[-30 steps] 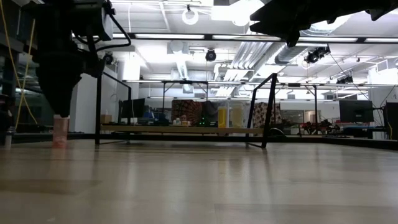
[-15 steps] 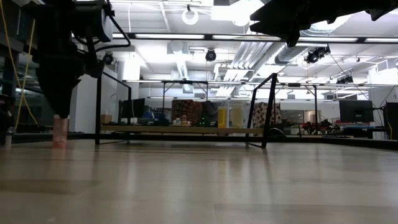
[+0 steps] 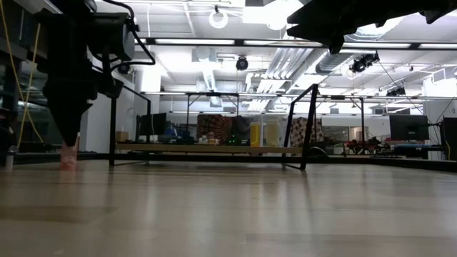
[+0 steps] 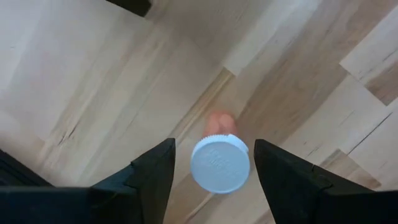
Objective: Pick and place medicine bottles onto shelf by color
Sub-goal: Put the top pink pill bottle on the shelf
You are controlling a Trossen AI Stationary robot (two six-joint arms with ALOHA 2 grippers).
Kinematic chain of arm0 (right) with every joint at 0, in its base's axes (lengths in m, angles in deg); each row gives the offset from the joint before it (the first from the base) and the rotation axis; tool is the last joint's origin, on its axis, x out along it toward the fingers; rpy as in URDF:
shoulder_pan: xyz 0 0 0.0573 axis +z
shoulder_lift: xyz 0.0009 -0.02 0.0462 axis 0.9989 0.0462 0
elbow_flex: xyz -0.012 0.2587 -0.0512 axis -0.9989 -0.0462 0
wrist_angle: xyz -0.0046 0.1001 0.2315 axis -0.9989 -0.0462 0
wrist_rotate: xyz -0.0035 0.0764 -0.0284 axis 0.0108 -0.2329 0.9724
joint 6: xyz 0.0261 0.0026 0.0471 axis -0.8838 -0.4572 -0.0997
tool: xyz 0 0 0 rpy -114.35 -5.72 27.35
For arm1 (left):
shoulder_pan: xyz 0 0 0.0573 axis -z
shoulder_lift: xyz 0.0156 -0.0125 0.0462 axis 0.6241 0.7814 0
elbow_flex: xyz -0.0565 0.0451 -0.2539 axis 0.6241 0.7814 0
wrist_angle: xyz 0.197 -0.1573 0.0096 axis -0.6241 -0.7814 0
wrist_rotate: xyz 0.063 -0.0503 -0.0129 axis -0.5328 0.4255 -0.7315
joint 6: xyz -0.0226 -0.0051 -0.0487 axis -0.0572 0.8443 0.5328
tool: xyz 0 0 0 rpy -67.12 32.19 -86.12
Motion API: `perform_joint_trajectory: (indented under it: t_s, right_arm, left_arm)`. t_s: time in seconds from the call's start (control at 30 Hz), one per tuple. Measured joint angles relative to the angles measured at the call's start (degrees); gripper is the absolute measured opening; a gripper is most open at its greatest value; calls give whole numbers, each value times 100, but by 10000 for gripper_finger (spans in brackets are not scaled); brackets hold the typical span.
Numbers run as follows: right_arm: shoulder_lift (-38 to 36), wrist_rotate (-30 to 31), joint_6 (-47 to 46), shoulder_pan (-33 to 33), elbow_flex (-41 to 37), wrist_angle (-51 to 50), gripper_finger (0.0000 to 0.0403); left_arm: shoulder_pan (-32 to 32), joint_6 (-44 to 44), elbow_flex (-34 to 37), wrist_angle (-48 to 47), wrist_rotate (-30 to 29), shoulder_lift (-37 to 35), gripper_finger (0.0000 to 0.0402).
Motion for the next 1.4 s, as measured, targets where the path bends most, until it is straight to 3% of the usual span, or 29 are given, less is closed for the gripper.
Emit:
perform_joint_trajectory:
  t_s: [0.33, 0.8, 1.1, 1.4]
  right_arm:
    - [0, 0, 1, 1, 0, 0, 156]
    - [0, -1, 0, 1, 0, 0, 156]
    - [0, -2, 7, 1, 0, -2, 156]
    - [0, 0, 4, -1, 0, 0, 156]
  left_arm:
    - [0, -2, 0, 15, -17, 0, 202]
    - [1, 40, -112, 12, 151, 0, 104]
    - [147, -2, -1336, 27, 772, 0, 113]
    - [139, -683, -3067, 64, 493, 508, 107]
